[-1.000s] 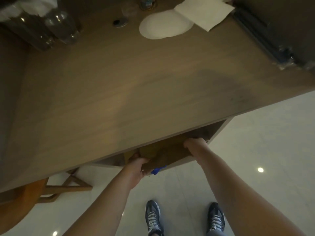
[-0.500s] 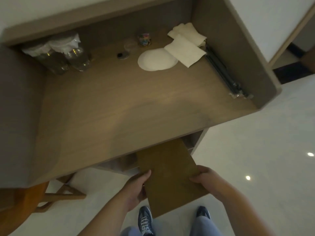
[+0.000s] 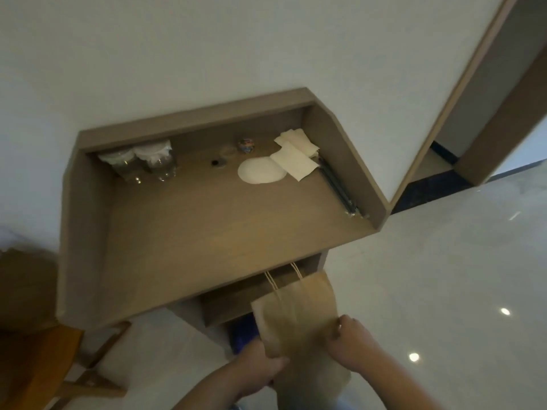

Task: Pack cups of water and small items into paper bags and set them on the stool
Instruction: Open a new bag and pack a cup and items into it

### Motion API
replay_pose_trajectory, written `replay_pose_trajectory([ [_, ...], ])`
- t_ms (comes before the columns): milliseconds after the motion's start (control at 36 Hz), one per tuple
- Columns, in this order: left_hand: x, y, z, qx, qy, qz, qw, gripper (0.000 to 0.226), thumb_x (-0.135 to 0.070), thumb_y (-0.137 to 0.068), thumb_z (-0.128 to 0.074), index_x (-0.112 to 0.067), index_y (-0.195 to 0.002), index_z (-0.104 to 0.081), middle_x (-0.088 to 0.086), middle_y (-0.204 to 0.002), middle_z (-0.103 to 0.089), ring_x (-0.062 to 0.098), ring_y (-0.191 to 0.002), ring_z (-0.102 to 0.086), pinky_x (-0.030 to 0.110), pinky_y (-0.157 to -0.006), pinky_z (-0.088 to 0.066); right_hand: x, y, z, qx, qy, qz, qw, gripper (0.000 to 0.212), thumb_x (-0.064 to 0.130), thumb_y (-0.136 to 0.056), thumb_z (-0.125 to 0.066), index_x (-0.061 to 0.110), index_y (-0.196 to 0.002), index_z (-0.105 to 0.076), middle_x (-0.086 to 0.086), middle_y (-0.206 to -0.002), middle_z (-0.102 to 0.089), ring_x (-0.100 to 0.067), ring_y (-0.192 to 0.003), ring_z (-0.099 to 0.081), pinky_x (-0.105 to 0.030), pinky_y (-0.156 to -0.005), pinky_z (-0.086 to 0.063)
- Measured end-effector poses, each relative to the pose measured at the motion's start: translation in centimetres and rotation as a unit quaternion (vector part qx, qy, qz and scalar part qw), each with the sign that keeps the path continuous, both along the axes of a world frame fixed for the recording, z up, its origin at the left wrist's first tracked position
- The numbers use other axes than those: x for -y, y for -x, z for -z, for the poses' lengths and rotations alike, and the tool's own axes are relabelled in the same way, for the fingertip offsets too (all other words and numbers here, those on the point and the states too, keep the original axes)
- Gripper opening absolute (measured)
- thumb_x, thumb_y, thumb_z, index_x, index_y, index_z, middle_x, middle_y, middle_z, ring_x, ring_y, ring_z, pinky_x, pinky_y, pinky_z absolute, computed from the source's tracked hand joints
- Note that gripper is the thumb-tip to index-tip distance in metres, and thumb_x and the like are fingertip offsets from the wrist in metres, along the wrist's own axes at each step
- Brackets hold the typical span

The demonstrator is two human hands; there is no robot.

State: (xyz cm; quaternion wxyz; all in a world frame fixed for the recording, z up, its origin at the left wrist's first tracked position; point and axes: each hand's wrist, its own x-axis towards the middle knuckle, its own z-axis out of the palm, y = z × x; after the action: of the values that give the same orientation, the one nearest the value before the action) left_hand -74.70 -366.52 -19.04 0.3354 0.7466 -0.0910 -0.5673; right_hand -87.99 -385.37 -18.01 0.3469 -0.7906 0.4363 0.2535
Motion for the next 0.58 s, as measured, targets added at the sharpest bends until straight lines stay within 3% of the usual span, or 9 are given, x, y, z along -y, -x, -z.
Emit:
replay_pose_trajectory([
  [56, 0.6, 0.6, -2.2, 0.035, 0.013, 0.049, 0.998, 0.064, -0.034, -0.091, -0.073, -0.020, -0.146, -0.044, 0.000, -0.131, -0.063, 0.020, -0.116, -0.066, 0.034, -0.097, -0.059, 0.0, 0.2, -3.1, 0.040, -0.003, 0.044, 0.998, 0.050, 0.044, -0.103, -0.051, 0.018, -0.145, -0.044, -0.007, -0.130, -0.061, -0.024, -0.111, -0.061, -0.033, -0.090, -0.053],
  [111, 1.2, 1.1, -4.9, 0.064, 0.030, 0.101, 0.992, 0.065, -0.034, -0.095, -0.070, -0.020, -0.151, -0.040, -0.006, -0.134, -0.057, 0.013, -0.125, -0.056, 0.027, -0.108, -0.048, 0.4, 0.6, -5.8, 0.090, -0.009, 0.111, 0.990, 0.049, 0.049, -0.101, -0.057, 0.025, -0.141, -0.040, -0.003, -0.125, -0.064, -0.019, -0.102, -0.063, -0.032, -0.083, -0.052],
  [167, 2.0, 1.5, -7.6, 0.090, 0.060, 0.127, 0.986, 0.060, -0.033, -0.097, -0.068, -0.023, -0.151, -0.043, -0.011, -0.133, -0.059, 0.008, -0.127, -0.056, 0.026, -0.112, -0.044, 1.3, 1.0, -8.3, 0.136, -0.015, 0.145, 0.980, 0.042, 0.056, -0.100, -0.057, 0.022, -0.125, -0.051, -0.003, -0.109, -0.071, -0.018, -0.088, -0.072, -0.036, -0.078, -0.061],
  [250, 3.1, 2.0, -13.0, 0.139, 0.116, 0.158, 0.971, 0.029, -0.029, -0.100, -0.065, -0.036, -0.126, -0.055, -0.022, -0.110, -0.065, -0.011, -0.101, -0.063, 0.016, -0.095, -0.053, 2.8, 1.2, -12.8, 0.188, -0.115, 0.228, 0.948, 0.047, 0.056, -0.105, -0.050, 0.010, -0.104, -0.061, -0.012, -0.083, -0.070, -0.027, -0.066, -0.074, -0.049, -0.076, -0.067],
  [306, 4.0, 2.2, -16.0, 0.209, 0.163, 0.179, 0.947, 0.021, -0.027, -0.099, -0.062, -0.039, -0.116, -0.061, -0.023, -0.104, -0.069, -0.014, -0.099, -0.064, 0.017, -0.089, -0.053, 3.7, 1.8, -15.6, 0.197, -0.176, 0.240, 0.934, 0.058, 0.062, -0.105, -0.045, 0.006, -0.099, -0.061, -0.014, -0.076, -0.067, -0.032, -0.068, -0.074, -0.051, -0.080, -0.066],
  [417, 5.8, 3.1, -20.9, 0.316, 0.217, 0.199, 0.902, 0.017, -0.029, -0.096, -0.055, -0.038, -0.106, -0.064, -0.014, -0.096, -0.069, 0.009, -0.091, -0.066, 0.038, -0.085, -0.056, 5.2, 2.8, -20.5, 0.246, -0.296, 0.241, 0.891, 0.084, 0.083, -0.091, -0.040, 0.002, -0.104, -0.061, -0.020, -0.095, -0.074, -0.039, -0.093, -0.078, -0.054, -0.091, -0.063],
  [500, 7.5, 4.0, -24.8, 0.345, 0.222, 0.215, 0.887, 0.061, -0.022, -0.099, -0.055, -0.080, -0.111, -0.043, -0.034, -0.103, -0.060, 0.003, -0.100, -0.062, 0.034, -0.092, -0.055, 5.9, 2.8, -24.2, 0.331, -0.387, 0.246, 0.825, 0.095, 0.087, -0.083, -0.042, 0.006, -0.129, -0.061, -0.025, -0.117, -0.074, -0.046, -0.105, -0.075, -0.060, -0.095, -0.059],
  [528, 7.8, 4.2, -25.7, 0.356, 0.230, 0.223, 0.878, 0.077, -0.019, -0.099, -0.057, -0.087, -0.122, -0.029, -0.041, -0.120, -0.051, 0.001, -0.115, -0.057, 0.033, -0.101, -0.052, 6.2, 2.9, -25.4, 0.365, -0.423, 0.240, 0.794, 0.091, 0.086, -0.085, -0.041, 0.012, -0.133, -0.061, -0.025, -0.122, -0.073, -0.048, -0.109, -0.073, -0.063, -0.098, -0.056],
  [583, 8.2, 4.2, -26.7, 0.382, 0.234, 0.242, 0.861, 0.095, -0.018, -0.098, -0.062, -0.083, -0.140, -0.006, -0.036, -0.157, -0.021, 0.004, -0.144, -0.034, 0.039, -0.117, -0.041, 6.8, 3.1, -27.5, 0.414, -0.492, 0.200, 0.740, 0.083, 0.086, -0.088, -0.039, 0.023, -0.138, -0.060, -0.025, -0.132, -0.069, -0.051, -0.120, -0.067, -0.069, -0.105, -0.048],
])
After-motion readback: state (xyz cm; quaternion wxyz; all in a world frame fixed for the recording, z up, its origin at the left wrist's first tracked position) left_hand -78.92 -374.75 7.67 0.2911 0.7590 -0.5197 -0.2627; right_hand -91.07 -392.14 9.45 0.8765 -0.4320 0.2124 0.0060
